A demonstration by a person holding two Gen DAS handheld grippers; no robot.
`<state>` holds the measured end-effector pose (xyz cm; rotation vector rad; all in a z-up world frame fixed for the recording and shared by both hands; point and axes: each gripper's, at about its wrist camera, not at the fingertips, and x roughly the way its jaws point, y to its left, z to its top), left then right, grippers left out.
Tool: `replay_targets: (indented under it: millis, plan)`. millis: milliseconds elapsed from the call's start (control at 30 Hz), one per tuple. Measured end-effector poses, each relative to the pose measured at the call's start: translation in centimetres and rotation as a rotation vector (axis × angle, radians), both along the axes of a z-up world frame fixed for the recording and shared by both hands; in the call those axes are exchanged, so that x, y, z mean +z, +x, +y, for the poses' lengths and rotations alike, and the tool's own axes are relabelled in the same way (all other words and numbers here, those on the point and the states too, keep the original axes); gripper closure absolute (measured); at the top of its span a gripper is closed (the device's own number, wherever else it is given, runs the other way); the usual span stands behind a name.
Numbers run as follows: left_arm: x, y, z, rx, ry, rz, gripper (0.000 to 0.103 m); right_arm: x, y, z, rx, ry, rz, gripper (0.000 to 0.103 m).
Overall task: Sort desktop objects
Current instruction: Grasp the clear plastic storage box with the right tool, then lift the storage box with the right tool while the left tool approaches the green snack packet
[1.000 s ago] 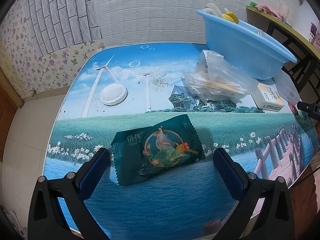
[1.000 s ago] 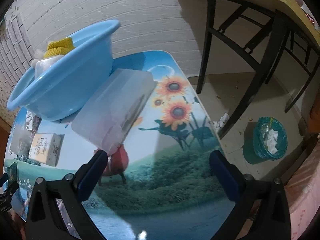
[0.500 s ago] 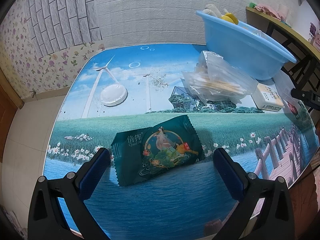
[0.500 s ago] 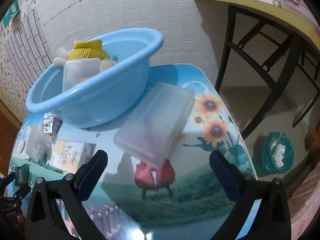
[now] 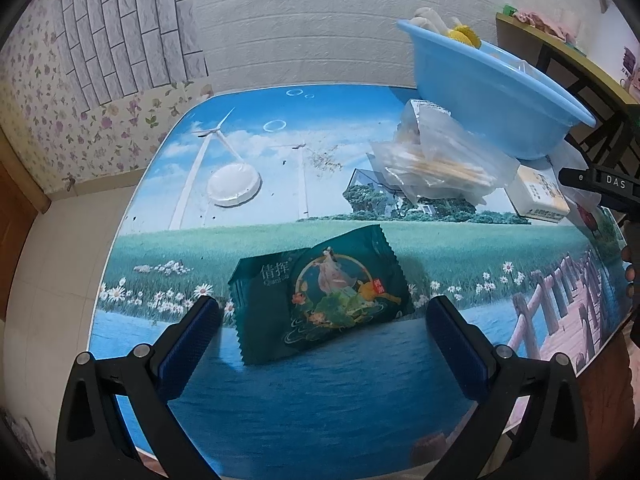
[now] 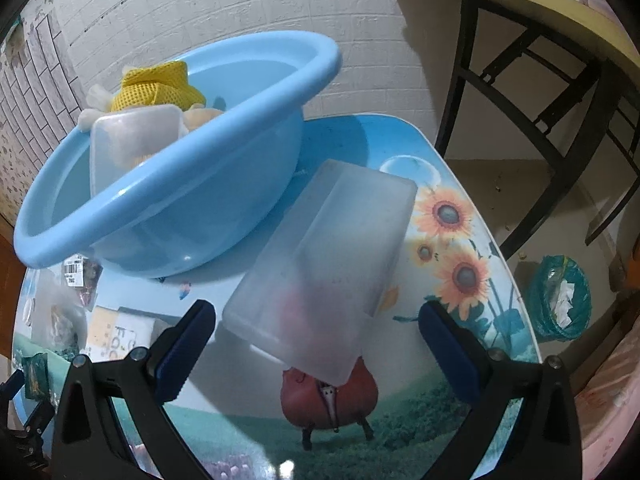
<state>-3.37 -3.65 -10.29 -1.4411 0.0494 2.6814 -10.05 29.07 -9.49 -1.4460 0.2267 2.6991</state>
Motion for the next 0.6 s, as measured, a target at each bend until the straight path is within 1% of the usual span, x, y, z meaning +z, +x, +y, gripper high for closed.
replay_targets:
  millis: [33,100,167,367,600]
  plan:
    - [0.0,0.1,-0.1,0.002,0.000,0.001,0.000,0.0,0.0,0.0,0.000,0.000,0.001,0.001]
    - [0.0,0.4,-0.3,0.010,-0.002,0.005,0.000,0.1,0.1,0.1,-0.006,0.006,0.010,0.020]
    - [0.0,0.7,-0.5,0.016,0.000,0.009,0.000,0.3,0.2,0.2,-0.003,0.006,0.018,0.032]
    - [0.0,1.1,-0.8,0.024,0.002,0.006,0.000,0.5,0.9,0.8,0.015,-0.008,0.025,0.035]
    - [0.1,1.6,-0.6,0.012,0.002,0.007,0.000,0.6,2.7,0.8,0.077,0.023,0.034,0.036]
